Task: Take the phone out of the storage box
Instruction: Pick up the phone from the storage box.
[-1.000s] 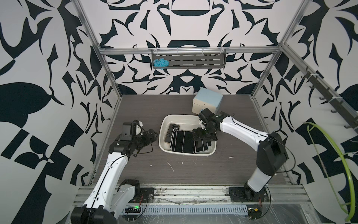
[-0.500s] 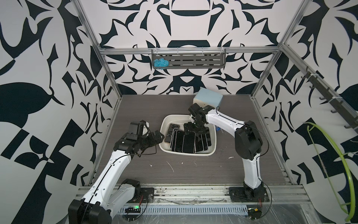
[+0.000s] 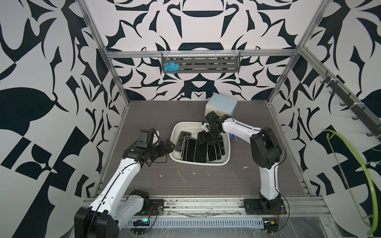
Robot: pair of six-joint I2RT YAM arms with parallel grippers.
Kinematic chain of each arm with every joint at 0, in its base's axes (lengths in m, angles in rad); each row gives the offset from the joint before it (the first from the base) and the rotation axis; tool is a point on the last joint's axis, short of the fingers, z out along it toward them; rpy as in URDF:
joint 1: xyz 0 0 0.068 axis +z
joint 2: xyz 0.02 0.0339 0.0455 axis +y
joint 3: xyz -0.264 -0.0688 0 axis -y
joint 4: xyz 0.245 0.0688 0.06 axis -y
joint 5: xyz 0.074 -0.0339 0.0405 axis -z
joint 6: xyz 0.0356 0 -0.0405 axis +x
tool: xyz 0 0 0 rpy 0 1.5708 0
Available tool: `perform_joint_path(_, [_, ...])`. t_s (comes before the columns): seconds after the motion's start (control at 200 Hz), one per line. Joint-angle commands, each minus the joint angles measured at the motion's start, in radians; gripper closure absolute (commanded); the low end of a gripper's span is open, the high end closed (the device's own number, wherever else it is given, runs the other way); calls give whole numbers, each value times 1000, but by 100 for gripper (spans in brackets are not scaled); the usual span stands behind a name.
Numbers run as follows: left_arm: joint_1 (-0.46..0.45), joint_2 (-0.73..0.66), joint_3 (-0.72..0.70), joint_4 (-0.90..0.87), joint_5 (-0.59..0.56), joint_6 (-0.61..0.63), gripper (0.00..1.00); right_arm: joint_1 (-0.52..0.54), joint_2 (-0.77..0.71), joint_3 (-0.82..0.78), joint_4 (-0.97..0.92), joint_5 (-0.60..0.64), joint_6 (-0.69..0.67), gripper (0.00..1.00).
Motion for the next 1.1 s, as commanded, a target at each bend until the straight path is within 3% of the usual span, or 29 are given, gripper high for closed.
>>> perform_joint_path(0.0, [-3,22,9,5,10,2,1,1,-69,-41,100,-77,9,18])
perform_joint_path(0.42, [-2,19,1,11,17,2,1,-20,-165,-161,232,-67,61,24])
perform_joint_path(0.6, [-2,2,-18,9,18,4,1,-19,-211,-215,307,-69,89,32])
perform_joint_path(0.79, [-2,-6,-22,-4,18,14,1,-19,-208,-270,401,-152,137,43])
perform_joint_path(0.895, [-2,-8,-22,-14,22,18,1,-20,-189,-271,381,-136,149,37])
perform_joint_path(1.095, [-3,-23,-14,-27,18,22,1,50,-194,-156,123,155,51,21])
